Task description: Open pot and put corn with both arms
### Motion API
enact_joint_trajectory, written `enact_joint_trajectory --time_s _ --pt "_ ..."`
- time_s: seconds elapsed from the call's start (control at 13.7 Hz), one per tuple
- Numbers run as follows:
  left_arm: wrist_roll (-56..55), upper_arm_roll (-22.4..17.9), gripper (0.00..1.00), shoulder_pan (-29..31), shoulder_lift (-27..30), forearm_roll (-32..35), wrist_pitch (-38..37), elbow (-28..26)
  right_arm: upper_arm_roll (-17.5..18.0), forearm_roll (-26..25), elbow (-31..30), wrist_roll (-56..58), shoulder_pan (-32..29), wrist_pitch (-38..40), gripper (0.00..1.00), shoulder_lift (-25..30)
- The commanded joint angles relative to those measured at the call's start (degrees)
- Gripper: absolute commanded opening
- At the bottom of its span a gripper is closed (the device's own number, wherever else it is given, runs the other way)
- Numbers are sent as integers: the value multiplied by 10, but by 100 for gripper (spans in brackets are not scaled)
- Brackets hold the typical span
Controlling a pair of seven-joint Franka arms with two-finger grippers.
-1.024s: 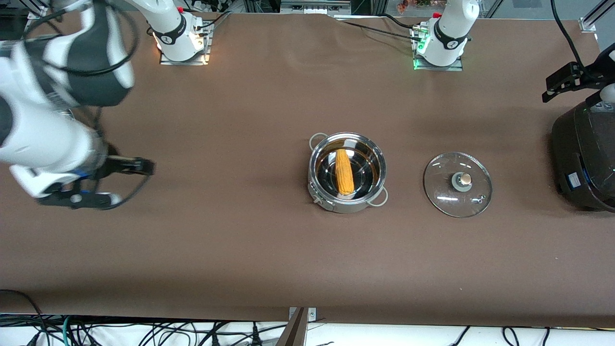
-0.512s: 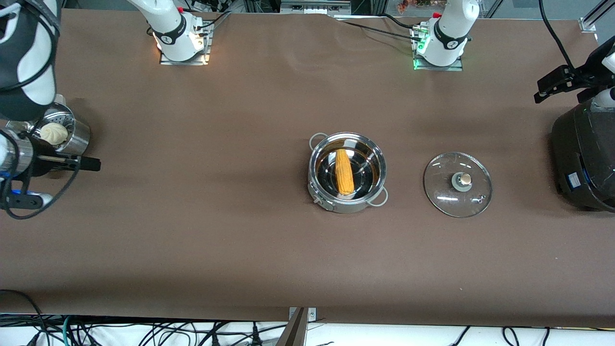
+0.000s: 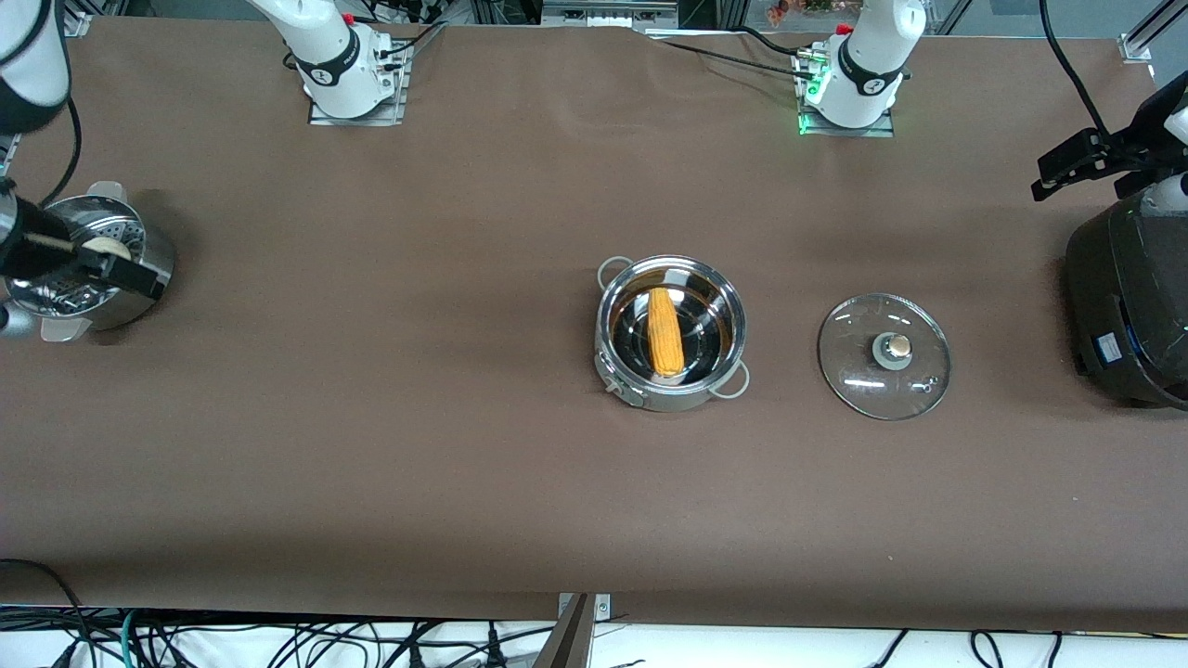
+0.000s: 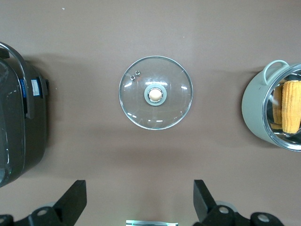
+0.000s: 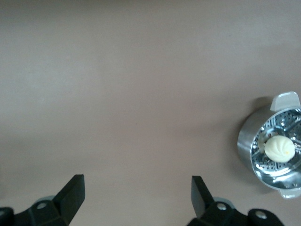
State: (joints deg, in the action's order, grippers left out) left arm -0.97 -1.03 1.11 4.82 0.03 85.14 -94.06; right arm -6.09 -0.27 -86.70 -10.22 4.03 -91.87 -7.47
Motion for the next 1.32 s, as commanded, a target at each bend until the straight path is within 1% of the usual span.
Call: enact_joint_trajectory --time_s 0.0,0.07,0.29,0.51,0.66,0.88,1.1,1.24 --pt "-6 3 100 0 -9 11 -16 20 8 3 -44 -14 -5 29 100 49" --pt "-6 3 100 0 -9 11 -16 20 8 3 -55 -18 -6 43 100 56" --pt "-7 3 100 0 -9 11 -16 20 11 -2 -86 -13 -7 53 100 82" --pt "-8 5 100 -4 -9 11 -16 20 35 -19 -107 22 -8 49 100 98" --pt "-8 6 100 -4 -9 11 -16 20 35 -19 -105 25 -4 49 100 92" --pt "-8 8 100 -4 -9 11 -16 20 33 -18 -79 29 -2 52 100 66" --pt "-8 8 100 -4 -9 11 -16 20 35 -18 -75 36 4 43 100 65" --pt "-8 9 100 -4 -9 11 -16 20 35 -19 -65 33 18 45 100 59"
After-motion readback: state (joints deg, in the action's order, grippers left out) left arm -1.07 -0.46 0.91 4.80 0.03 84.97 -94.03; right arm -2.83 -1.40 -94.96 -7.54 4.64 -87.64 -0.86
